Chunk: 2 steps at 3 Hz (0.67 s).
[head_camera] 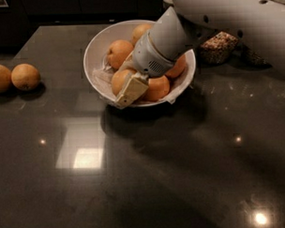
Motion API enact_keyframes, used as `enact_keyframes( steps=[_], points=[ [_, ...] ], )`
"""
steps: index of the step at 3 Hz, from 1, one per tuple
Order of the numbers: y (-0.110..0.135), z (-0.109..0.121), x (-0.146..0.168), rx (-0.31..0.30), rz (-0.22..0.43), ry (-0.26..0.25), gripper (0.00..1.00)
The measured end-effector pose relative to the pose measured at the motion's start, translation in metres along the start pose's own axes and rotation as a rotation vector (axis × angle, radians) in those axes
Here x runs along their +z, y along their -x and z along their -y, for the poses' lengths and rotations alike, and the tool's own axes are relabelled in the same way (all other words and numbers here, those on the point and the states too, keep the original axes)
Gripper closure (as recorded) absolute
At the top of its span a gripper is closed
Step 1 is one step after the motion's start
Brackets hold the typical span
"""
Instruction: Pick orange from white bowl
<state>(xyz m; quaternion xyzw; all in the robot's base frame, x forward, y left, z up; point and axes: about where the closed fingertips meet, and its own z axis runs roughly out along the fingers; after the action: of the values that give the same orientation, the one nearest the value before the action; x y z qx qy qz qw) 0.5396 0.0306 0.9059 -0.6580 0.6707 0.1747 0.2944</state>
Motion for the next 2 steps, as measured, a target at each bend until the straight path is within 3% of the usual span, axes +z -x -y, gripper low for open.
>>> enact_keyframes(
  steps=[1,2],
  points=[
    [0.0000,0.0000,0.0000,0.000,0.000,0.000,1.00],
    [0.0000,0.0000,0.0000,0.000,0.000,0.000,1.00]
  ],
)
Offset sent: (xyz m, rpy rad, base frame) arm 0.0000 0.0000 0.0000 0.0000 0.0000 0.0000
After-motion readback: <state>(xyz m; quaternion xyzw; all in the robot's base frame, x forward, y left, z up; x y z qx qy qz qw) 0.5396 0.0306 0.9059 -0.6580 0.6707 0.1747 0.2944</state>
